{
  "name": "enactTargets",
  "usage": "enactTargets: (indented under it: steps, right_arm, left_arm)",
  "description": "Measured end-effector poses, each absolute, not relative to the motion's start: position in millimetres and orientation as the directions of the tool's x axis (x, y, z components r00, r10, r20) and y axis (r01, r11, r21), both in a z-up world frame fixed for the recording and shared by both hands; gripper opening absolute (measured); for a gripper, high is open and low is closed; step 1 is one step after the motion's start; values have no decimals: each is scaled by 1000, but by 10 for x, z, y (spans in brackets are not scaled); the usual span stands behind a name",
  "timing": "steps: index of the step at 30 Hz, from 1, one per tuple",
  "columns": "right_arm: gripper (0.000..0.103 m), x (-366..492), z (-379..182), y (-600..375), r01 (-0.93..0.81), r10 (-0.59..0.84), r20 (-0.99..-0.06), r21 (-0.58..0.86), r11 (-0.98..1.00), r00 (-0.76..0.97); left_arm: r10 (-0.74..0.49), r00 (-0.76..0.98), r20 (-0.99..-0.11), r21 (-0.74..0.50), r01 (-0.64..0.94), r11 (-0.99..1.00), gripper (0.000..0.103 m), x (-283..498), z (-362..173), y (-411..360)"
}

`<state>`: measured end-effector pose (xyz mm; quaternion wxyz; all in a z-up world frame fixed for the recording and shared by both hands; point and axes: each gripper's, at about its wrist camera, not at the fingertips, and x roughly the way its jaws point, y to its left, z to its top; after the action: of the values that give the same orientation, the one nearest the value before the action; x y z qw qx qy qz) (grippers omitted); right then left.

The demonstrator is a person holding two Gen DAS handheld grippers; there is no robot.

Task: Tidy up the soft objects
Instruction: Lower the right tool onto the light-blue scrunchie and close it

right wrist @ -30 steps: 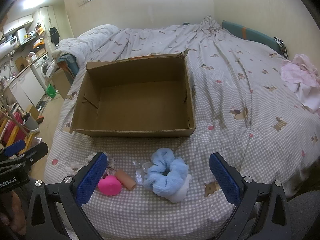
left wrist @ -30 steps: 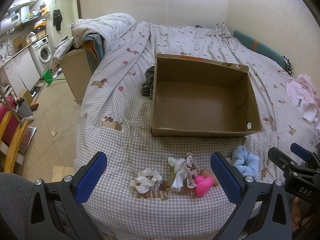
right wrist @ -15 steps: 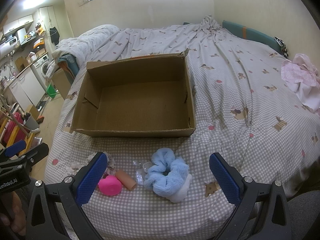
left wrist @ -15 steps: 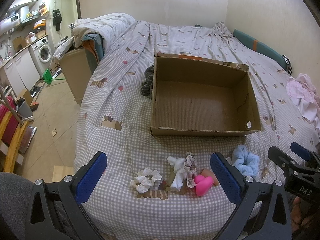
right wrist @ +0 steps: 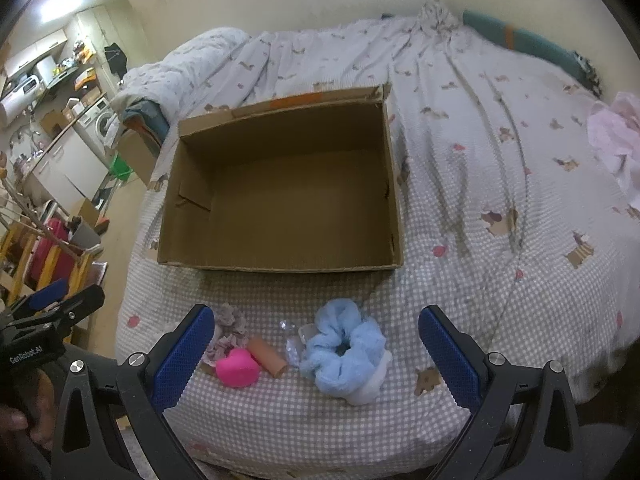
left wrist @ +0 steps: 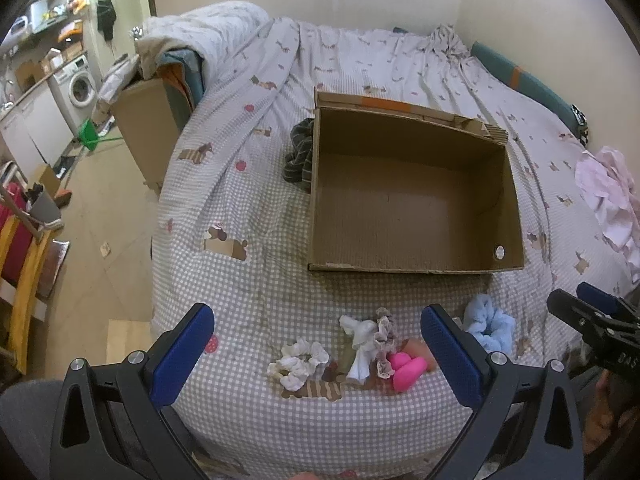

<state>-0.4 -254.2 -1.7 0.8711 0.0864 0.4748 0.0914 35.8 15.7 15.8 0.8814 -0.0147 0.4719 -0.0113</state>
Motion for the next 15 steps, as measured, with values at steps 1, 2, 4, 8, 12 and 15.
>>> enactTargets:
  steps: [1, 2, 4, 8, 12, 15]
  right_arm:
    - [103, 54, -42, -2575, -77, 248, -821, 243, 967, 514]
    - [103, 114, -79, -2592, -78, 252, -833, 246, 966, 492]
    - [103, 227, -165, -2621, -84, 254, -855, 243, 966, 453]
    - [103, 373, -416, -2687, -67, 241, -883, 234, 970, 403]
    - [103, 428, -661, -2815, -7, 259, -895, 276, 961, 363]
    - [103, 456, -742, -2917, 39, 273, -895, 306, 951, 353]
  left_arm:
    - [-33, 549, -835, -34, 10, 999, 103, 401, 165, 161]
    - [-33, 543, -839, -30, 14, 999, 103, 442, 165, 157]
    - [-28, 526, -850, -18, 23, 1000, 103, 538, 146, 157]
    - [-20, 492, -871, -11, 21, 1000, 103, 695, 15, 175]
    - [-9, 447, -895, -13, -7, 1000, 103, 755, -244, 238]
    - [-9, 396, -918, -39, -66, 997, 103, 791, -405, 326]
